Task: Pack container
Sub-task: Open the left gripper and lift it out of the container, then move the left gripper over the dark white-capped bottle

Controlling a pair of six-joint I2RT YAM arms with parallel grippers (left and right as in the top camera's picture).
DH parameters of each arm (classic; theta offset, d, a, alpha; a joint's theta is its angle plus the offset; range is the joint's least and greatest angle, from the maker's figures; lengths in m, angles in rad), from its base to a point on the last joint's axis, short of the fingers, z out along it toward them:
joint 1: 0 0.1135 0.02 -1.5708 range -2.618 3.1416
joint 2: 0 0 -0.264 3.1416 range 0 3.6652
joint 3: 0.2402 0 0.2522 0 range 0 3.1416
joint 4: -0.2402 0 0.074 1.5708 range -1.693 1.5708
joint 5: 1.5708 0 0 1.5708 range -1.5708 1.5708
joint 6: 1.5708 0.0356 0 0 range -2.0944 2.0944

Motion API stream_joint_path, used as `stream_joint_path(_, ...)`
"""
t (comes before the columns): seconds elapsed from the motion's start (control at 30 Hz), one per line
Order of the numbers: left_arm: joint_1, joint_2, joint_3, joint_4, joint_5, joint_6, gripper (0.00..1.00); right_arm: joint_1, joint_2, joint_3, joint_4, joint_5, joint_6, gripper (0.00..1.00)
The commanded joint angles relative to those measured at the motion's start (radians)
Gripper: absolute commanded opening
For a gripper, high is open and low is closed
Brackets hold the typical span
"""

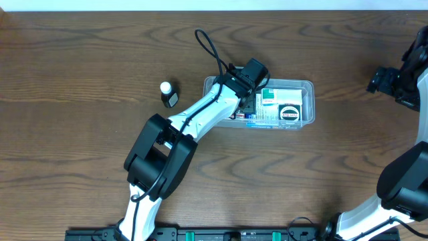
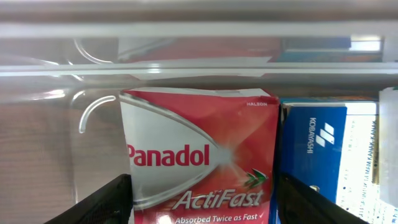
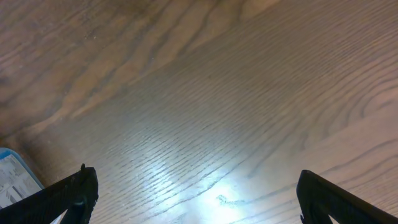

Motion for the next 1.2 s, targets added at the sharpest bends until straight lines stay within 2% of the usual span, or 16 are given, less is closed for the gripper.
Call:
stream_joint_path(0.0,0.006,0.008,0.012,0.003,0.034,-0.005,0.73,-0.009,-0.001,0.017,0.000,0.005,-0.014,0.99)
stream_joint_path(0.47,0.015,-0.040,0.015,0.007,0.040,0.030,0.73,-0.009,-0.001,0.017,0.000,0.005,-0.014,0.99)
stream_joint_path(0.83,0.086,-0.281,0.015,-0.039,0.037,0.096,0.74,-0.009,-0.001,0.017,0.000,0.005,-0.014,0.99)
stream_joint_path(1.03,0.198,-0.431,0.014,-0.153,-0.157,0.129,0.75,-0.009,-0.001,0.017,0.000,0.005,-0.014,0.99)
stream_joint_path(1.17,0.290,-0.461,0.014,-0.219,-0.159,0.137,0.75,-0.009,-0.001,0.017,0.000,0.005,-0.014,0.99)
